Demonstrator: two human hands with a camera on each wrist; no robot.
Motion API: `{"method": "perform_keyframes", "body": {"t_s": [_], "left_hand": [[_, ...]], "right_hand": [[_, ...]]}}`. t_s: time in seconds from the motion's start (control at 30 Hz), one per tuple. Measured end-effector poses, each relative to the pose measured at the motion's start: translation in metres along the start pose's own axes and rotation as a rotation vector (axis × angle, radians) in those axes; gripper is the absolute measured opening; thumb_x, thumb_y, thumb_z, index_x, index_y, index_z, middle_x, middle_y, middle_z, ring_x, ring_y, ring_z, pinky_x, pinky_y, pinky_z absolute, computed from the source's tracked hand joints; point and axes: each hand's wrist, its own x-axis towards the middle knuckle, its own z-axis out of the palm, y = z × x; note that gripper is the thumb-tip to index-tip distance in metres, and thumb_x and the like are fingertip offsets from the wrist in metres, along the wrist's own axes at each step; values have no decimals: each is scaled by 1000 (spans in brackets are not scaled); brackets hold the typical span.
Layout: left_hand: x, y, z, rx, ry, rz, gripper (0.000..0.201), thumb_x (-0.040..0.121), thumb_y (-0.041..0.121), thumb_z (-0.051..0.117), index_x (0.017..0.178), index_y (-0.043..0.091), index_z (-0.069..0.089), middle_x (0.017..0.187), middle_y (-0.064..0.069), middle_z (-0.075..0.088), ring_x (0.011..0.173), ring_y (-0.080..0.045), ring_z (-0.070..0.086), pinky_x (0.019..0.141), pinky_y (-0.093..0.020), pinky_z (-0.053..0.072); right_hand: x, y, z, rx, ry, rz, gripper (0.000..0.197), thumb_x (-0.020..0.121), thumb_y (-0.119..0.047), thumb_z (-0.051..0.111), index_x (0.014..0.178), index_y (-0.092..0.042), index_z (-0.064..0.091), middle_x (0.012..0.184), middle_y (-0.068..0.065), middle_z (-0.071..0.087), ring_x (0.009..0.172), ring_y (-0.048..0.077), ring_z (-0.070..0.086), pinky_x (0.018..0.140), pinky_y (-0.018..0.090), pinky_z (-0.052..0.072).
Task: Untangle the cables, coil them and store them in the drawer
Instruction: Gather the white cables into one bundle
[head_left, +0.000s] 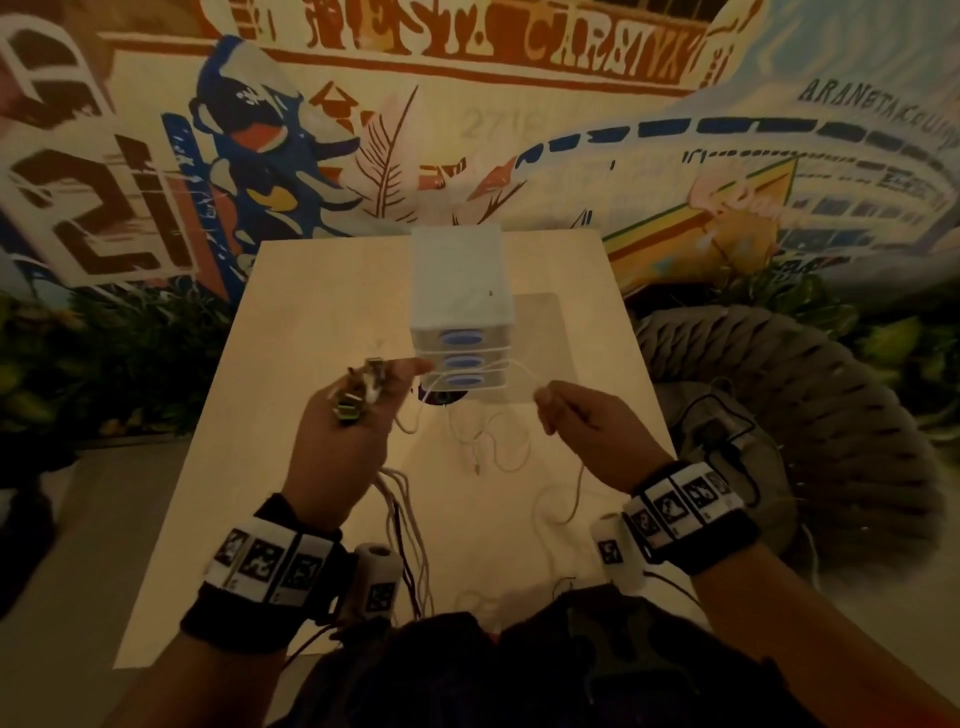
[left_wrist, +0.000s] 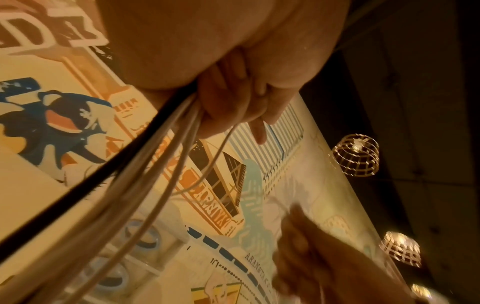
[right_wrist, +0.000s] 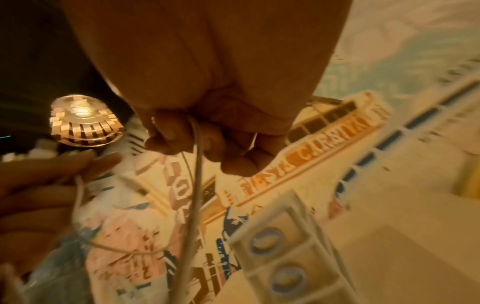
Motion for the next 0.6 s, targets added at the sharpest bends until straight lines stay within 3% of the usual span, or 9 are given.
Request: {"method": "perform_keyframes", "body": {"t_s": [0.03, 0.07, 0.13, 0.2, 0.27, 0.33, 0.47, 0.53, 0.6], "left_hand": [[-3, 3, 7, 54, -5, 38, 33, 97, 48, 59, 115, 26, 75, 69, 0, 68, 65, -31, 55, 59, -50, 38], [-4, 4, 14, 96, -11, 66, 28, 97, 40, 59, 117, 27, 75, 83, 10, 72, 87, -16, 65, 64, -36, 46], [-6, 3, 25, 189, -53, 114, 30, 98, 30, 60, 126, 29, 70, 107, 26, 72, 107, 12, 62, 80, -10, 49], [-6, 1, 29, 267, -83, 163, 36, 99, 26, 60, 135, 28, 63, 114, 22, 71, 103, 19, 59, 85, -12, 51], [-7, 4, 29, 270, -76, 175, 31, 101, 22, 58, 130, 26, 65, 91, 22, 74, 87, 16, 64, 65, -14, 48], [-6, 2, 25, 326, -59, 195, 19, 100, 17, 59, 113, 27, 70, 68, 23, 67, 66, 13, 61, 58, -6, 40], [-3, -3, 14, 455, -105, 155, 20, 101, 15, 58, 99, 32, 68, 71, 20, 61, 73, -7, 58, 61, -6, 38], [-4, 1, 12, 412, -118, 160, 29, 102, 11, 55, 91, 36, 66, 78, 22, 64, 72, 4, 59, 63, -6, 40], [-4, 4, 9, 375, -90, 139, 31, 103, 12, 53, 86, 37, 62, 69, 24, 62, 63, 15, 55, 59, -5, 38]], "right_hand": [[5, -14, -2, -40, -23, -61, 38, 105, -42, 39, 72, -29, 51, 59, -14, 52, 55, 5, 49, 57, 18, 37], [9, -26, -2, -79, -52, -112, 38, 104, -44, 38, 72, -30, 52, 59, -12, 52, 56, 6, 50, 57, 19, 38], [16, -45, -2, -154, -115, -197, 37, 104, -45, 40, 74, -30, 54, 61, -11, 52, 59, 6, 52, 60, 22, 40], [20, -55, -1, -199, -171, -258, 35, 104, -43, 42, 75, -29, 57, 65, -14, 56, 65, 2, 55, 62, 17, 39], [21, -59, -2, -211, -193, -296, 35, 104, -43, 43, 76, -29, 59, 69, -14, 59, 68, 0, 57, 64, 15, 38], [18, -57, -4, -204, -201, -297, 33, 103, -44, 45, 75, -32, 59, 69, -14, 59, 69, 2, 57, 64, 16, 39], [4, -44, -6, -161, -209, -220, 36, 100, -50, 46, 72, -31, 58, 66, -8, 58, 62, 8, 55, 64, 28, 46], [-6, -34, -11, -109, -208, -156, 38, 100, -53, 44, 73, -29, 57, 66, -6, 58, 59, 7, 54, 65, 30, 47], [-19, -19, -16, -86, -190, -97, 40, 100, -54, 41, 73, -28, 55, 68, -4, 58, 61, 6, 53, 66, 28, 47]]}}
